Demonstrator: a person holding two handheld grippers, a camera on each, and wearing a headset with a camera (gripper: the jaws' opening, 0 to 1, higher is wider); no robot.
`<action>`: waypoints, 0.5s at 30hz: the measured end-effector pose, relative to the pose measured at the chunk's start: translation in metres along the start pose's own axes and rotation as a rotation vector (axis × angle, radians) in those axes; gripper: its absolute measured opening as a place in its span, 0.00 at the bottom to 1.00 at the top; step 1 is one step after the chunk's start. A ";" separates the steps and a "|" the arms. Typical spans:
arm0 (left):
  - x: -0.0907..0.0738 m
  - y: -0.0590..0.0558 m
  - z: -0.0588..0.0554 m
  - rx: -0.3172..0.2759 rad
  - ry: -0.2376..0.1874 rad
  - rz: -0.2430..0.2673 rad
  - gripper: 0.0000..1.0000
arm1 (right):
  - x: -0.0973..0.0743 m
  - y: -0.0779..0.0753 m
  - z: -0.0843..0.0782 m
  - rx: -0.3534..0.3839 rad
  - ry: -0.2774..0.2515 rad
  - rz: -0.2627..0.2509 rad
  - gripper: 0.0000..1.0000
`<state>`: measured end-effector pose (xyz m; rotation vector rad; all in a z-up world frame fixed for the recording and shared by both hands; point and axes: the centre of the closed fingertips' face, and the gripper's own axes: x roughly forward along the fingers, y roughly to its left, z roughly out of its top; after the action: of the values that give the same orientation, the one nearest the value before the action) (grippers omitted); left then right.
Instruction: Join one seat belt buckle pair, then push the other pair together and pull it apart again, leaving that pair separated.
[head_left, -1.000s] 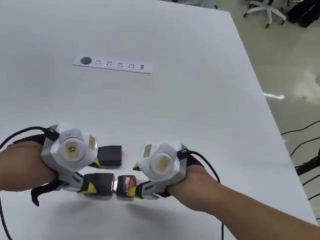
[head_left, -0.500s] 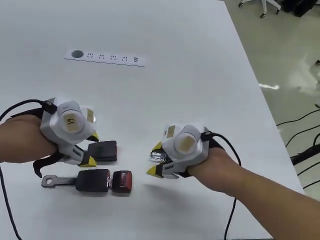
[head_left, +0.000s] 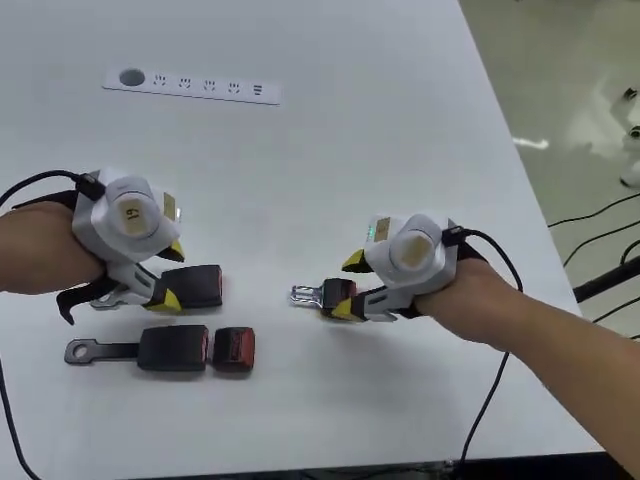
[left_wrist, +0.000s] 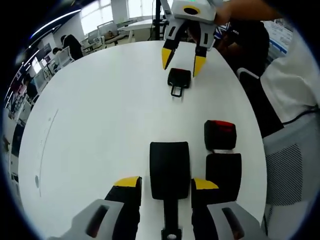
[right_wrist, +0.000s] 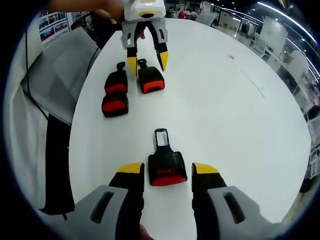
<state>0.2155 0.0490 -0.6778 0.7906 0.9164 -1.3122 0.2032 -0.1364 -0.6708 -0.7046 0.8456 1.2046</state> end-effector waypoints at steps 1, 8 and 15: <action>0.002 0.000 0.000 0.003 0.004 -0.003 0.41 | 0.004 -0.002 -0.003 -0.006 0.006 -0.002 0.35; 0.008 -0.003 -0.004 0.050 0.026 -0.028 0.40 | 0.016 -0.001 -0.010 -0.015 0.028 0.023 0.33; 0.009 -0.004 -0.007 0.071 0.031 -0.046 0.39 | 0.019 0.000 -0.008 -0.028 0.019 0.047 0.33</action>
<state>0.2107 0.0507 -0.6893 0.8510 0.9212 -1.3827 0.2045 -0.1340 -0.6912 -0.7231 0.8668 1.2552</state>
